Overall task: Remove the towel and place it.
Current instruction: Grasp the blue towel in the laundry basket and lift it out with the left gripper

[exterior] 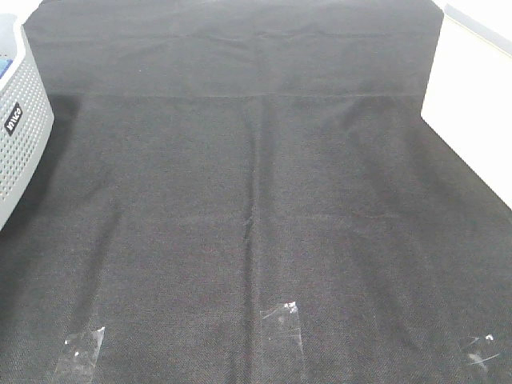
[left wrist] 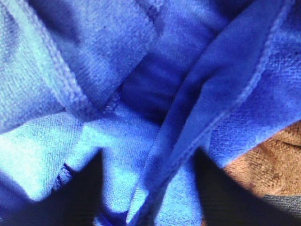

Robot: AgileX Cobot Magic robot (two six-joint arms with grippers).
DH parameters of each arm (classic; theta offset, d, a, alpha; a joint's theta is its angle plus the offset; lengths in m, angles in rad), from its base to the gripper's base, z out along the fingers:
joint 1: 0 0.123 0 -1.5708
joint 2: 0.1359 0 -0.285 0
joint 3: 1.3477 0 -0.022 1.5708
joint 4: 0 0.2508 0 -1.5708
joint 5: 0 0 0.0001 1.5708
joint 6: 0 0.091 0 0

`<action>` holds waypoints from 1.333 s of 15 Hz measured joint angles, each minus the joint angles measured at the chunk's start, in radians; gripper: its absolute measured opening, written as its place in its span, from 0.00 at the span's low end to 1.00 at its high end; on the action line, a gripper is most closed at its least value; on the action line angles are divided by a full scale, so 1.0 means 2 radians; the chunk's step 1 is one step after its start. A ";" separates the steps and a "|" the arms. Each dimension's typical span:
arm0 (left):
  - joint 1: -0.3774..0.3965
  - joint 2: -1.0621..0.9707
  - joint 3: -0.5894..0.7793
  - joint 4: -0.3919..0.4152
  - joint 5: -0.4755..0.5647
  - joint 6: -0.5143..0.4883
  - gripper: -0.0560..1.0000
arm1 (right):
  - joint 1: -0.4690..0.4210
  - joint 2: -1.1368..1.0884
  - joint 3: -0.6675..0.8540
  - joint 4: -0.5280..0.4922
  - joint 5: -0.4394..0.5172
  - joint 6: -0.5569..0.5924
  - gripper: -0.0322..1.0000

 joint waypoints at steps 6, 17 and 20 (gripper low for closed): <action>0.000 0.000 0.000 0.002 0.000 -0.024 0.20 | 0.000 0.000 0.000 0.000 0.000 0.000 0.78; 0.000 -0.083 0.000 0.017 0.033 -0.112 0.05 | 0.000 0.000 0.000 0.000 0.000 0.000 0.78; 0.000 -0.137 0.000 0.015 0.034 -0.123 0.05 | 0.000 0.000 0.000 0.000 0.000 0.000 0.78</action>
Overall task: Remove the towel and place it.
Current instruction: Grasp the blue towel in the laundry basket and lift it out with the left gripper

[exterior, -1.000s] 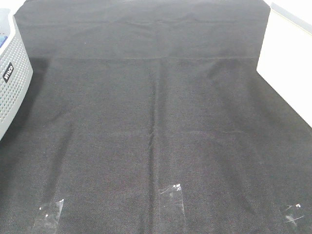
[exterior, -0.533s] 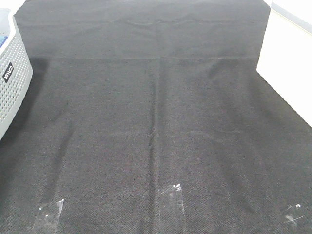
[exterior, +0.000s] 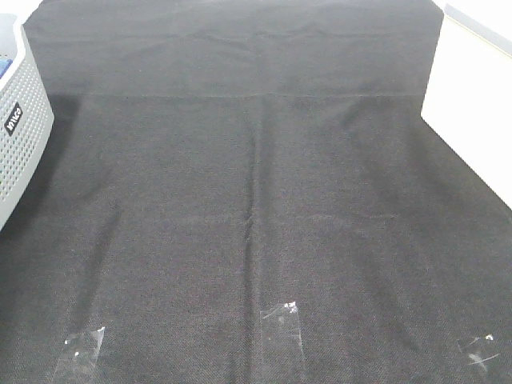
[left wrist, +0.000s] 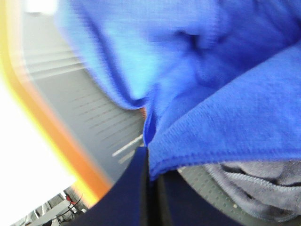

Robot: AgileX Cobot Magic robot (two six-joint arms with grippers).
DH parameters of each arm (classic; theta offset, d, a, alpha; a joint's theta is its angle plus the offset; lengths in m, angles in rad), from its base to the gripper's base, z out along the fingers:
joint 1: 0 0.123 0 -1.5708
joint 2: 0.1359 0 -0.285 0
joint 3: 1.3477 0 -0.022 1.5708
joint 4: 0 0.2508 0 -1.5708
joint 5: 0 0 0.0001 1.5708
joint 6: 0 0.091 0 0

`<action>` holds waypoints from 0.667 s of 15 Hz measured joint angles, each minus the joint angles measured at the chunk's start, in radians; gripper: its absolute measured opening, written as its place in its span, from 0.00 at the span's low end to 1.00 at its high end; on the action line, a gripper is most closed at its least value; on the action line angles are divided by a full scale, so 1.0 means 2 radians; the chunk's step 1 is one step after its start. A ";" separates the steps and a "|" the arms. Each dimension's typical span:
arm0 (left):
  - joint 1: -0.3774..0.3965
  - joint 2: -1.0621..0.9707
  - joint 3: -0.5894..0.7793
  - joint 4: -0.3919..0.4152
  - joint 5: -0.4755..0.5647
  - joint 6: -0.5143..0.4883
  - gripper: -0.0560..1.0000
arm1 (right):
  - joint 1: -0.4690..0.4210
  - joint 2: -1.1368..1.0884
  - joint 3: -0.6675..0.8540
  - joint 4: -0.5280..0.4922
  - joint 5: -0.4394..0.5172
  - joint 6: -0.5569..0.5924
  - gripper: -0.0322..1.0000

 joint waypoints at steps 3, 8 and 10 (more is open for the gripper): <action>0.000 -0.053 0.000 -0.003 0.000 -0.043 0.05 | 0.000 0.000 0.000 0.000 0.000 0.000 0.78; 0.000 -0.136 0.000 -0.048 0.001 -0.056 0.05 | 0.000 0.000 0.000 0.000 0.000 0.000 0.78; 0.000 -0.169 0.000 -0.077 0.001 -0.058 0.05 | 0.000 0.000 0.000 0.000 0.000 0.000 0.78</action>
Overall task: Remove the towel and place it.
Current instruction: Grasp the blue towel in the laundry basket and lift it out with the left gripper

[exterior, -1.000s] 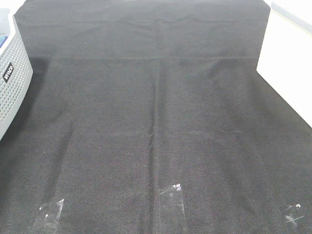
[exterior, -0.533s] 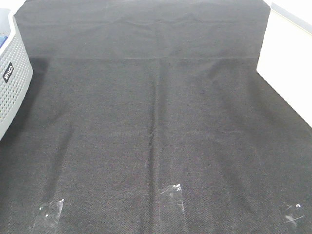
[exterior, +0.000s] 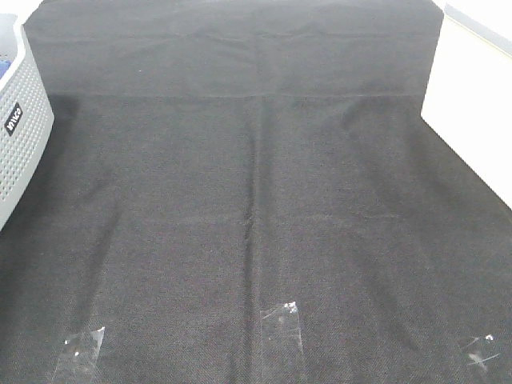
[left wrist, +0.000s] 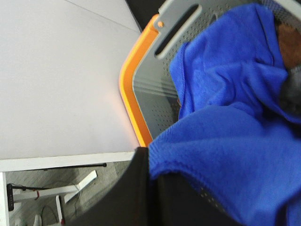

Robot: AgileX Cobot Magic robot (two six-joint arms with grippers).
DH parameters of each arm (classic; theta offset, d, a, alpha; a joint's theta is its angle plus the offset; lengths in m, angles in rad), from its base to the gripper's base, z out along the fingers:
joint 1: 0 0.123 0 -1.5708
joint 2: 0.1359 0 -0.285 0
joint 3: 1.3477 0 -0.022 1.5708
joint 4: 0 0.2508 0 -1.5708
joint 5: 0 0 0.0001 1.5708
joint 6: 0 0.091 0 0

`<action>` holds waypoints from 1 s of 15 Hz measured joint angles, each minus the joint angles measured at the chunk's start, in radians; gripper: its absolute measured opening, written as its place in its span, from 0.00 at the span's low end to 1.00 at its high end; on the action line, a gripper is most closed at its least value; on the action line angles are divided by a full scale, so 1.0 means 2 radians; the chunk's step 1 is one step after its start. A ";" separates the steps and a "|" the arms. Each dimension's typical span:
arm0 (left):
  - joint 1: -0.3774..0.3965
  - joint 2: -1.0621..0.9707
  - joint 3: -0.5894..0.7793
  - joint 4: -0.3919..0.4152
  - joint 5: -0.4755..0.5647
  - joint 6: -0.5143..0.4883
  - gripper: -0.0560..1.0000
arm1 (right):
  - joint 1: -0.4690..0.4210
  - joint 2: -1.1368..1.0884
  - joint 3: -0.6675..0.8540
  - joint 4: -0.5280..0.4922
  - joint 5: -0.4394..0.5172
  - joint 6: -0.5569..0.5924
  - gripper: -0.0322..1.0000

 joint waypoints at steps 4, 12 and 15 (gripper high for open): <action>-0.050 -0.070 0.000 -0.016 -0.012 0.000 0.05 | 0.000 0.000 0.000 0.000 0.000 0.000 0.78; -0.264 -0.108 0.000 -0.017 -0.055 0.005 0.05 | 0.000 0.005 -0.006 0.178 -0.073 -0.124 0.78; -0.358 -0.108 0.000 -0.017 -0.053 0.002 0.05 | 0.000 0.118 -0.006 0.320 -0.080 -0.297 0.78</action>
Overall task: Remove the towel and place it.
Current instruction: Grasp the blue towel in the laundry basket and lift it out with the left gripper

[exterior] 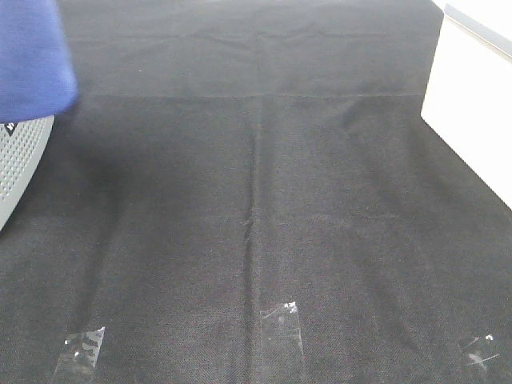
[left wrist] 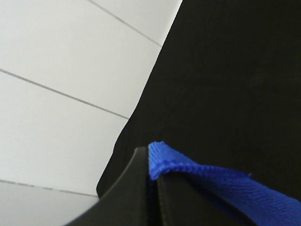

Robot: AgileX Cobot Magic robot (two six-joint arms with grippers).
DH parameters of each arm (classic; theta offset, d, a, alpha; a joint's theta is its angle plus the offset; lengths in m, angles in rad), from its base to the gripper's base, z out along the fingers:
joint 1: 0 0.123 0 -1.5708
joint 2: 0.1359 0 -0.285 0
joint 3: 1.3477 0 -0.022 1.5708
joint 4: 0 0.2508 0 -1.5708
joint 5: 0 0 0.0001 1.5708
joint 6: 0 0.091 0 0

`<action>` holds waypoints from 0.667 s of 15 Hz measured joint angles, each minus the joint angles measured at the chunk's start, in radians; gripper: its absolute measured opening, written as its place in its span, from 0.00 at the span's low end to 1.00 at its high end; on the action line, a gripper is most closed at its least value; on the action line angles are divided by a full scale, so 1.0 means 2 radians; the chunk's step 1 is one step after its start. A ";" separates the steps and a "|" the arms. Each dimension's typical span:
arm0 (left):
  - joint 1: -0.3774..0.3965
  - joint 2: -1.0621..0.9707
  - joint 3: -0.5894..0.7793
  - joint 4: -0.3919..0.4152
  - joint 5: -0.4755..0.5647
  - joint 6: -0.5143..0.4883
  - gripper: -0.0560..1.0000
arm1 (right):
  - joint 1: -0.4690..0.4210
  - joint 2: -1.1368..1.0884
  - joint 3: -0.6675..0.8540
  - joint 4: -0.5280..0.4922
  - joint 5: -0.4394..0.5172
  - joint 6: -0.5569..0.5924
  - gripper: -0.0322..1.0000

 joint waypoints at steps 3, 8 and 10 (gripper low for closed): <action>-0.057 0.000 0.000 0.000 0.015 -0.007 0.05 | 0.000 0.119 0.000 0.113 -0.002 -0.152 0.78; -0.097 -0.001 0.000 -0.003 0.022 -0.025 0.05 | 0.000 0.334 0.000 0.311 -0.004 -0.414 0.78; -0.097 -0.001 0.000 -0.011 0.022 -0.028 0.05 | 0.000 0.410 -0.001 0.391 -0.001 -0.493 0.81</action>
